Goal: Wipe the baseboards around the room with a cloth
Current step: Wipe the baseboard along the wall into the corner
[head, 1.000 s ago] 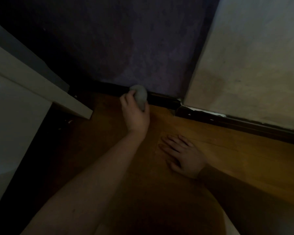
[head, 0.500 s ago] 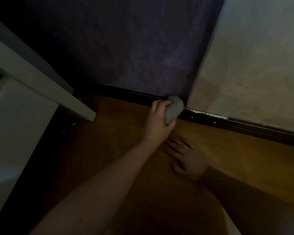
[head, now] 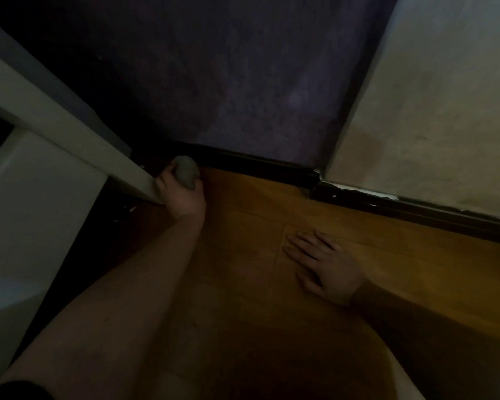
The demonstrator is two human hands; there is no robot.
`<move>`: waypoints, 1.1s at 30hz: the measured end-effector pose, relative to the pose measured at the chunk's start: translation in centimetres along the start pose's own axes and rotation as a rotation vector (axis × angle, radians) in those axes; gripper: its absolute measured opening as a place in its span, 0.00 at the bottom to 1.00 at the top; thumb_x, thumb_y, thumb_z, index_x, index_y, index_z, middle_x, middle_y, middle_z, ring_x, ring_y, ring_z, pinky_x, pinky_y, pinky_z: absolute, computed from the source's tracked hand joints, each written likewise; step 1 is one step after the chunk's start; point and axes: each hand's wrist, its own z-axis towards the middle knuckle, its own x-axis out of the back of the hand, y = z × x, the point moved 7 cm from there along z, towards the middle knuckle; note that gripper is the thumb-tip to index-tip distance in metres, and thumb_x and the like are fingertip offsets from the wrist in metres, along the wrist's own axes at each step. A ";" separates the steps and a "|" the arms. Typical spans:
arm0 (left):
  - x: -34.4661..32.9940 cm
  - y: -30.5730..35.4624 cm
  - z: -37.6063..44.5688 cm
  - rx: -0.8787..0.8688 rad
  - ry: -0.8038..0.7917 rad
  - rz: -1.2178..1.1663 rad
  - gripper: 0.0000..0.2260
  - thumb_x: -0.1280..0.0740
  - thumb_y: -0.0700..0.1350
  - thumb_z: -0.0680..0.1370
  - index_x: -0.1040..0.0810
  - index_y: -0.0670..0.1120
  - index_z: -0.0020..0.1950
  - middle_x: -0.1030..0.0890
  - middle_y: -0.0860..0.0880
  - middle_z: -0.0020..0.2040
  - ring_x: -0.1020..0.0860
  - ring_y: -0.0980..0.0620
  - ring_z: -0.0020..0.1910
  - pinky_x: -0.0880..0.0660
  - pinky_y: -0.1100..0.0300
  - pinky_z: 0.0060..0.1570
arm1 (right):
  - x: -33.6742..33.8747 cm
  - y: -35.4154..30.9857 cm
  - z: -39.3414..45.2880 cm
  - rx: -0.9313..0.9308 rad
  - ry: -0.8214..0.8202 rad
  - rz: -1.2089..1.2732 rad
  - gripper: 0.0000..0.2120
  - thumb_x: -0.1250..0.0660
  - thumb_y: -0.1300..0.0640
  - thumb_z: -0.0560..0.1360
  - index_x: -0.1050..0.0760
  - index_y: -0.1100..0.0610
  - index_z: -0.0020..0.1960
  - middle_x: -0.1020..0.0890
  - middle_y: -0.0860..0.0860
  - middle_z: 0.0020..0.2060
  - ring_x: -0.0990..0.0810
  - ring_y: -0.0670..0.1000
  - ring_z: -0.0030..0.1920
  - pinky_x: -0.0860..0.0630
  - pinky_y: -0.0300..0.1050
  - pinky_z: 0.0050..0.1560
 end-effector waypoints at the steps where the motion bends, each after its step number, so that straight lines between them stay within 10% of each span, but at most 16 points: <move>1: -0.1 -0.1 0.6 0.015 0.002 0.001 0.25 0.28 0.37 0.74 0.30 0.37 0.69 0.31 0.36 0.68 0.30 0.40 0.67 0.38 0.57 0.70 | 0.0 0.0 0.0 0.002 -0.001 0.006 0.28 0.47 0.40 0.80 0.42 0.47 0.78 0.44 0.47 0.79 0.51 0.48 0.79 0.59 0.51 0.77; 9: -3.4 0.5 -0.7 0.086 -0.098 0.056 0.26 0.28 0.40 0.75 0.32 0.35 0.70 0.29 0.35 0.67 0.29 0.39 0.66 0.37 0.56 0.64 | -0.4 0.3 -0.1 0.006 -0.016 0.019 0.30 0.45 0.41 0.80 0.46 0.45 0.79 0.46 0.46 0.79 0.52 0.48 0.79 0.54 0.54 0.77; 20: -10.8 8.1 -13.5 -0.413 -0.632 0.026 0.23 0.24 0.36 0.68 0.22 0.37 0.62 0.21 0.38 0.58 0.22 0.39 0.57 0.32 0.60 0.55 | 0.1 -0.1 -0.1 0.003 -0.019 0.019 0.30 0.42 0.44 0.78 0.41 0.48 0.78 0.38 0.50 0.77 0.44 0.52 0.78 0.51 0.55 0.77; 33: -9.4 6.6 -17.6 -0.301 -0.574 0.011 0.21 0.27 0.39 0.72 0.25 0.38 0.64 0.25 0.40 0.60 0.25 0.42 0.58 0.33 0.62 0.54 | 0.9 0.2 -0.8 -0.077 -0.032 -0.012 0.29 0.46 0.40 0.81 0.40 0.52 0.78 0.38 0.54 0.77 0.45 0.53 0.78 0.59 0.51 0.76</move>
